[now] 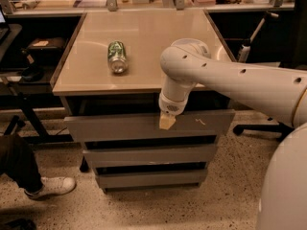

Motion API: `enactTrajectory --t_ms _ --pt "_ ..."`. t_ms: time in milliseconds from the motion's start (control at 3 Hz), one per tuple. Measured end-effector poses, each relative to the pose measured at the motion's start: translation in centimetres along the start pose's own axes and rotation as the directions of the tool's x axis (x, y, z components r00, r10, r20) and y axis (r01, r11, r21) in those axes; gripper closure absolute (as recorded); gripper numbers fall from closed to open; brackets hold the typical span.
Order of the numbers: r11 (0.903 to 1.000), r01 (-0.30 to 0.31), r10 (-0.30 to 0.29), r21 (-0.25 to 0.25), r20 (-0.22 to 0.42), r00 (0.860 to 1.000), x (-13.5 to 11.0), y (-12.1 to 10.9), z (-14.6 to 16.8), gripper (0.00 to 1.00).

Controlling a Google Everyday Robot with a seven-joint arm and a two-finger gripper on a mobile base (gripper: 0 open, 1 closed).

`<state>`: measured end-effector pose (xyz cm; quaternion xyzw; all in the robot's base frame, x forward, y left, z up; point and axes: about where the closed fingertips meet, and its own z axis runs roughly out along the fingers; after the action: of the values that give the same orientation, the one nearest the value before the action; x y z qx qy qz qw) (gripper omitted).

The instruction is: Close top drawer

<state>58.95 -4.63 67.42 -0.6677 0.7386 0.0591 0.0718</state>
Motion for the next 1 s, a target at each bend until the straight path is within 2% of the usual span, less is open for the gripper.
enactTrajectory --t_ms 1000 --pt "1.0 0.0 0.0 0.0 0.0 1.0 0.0 0.0 0.01 0.12"
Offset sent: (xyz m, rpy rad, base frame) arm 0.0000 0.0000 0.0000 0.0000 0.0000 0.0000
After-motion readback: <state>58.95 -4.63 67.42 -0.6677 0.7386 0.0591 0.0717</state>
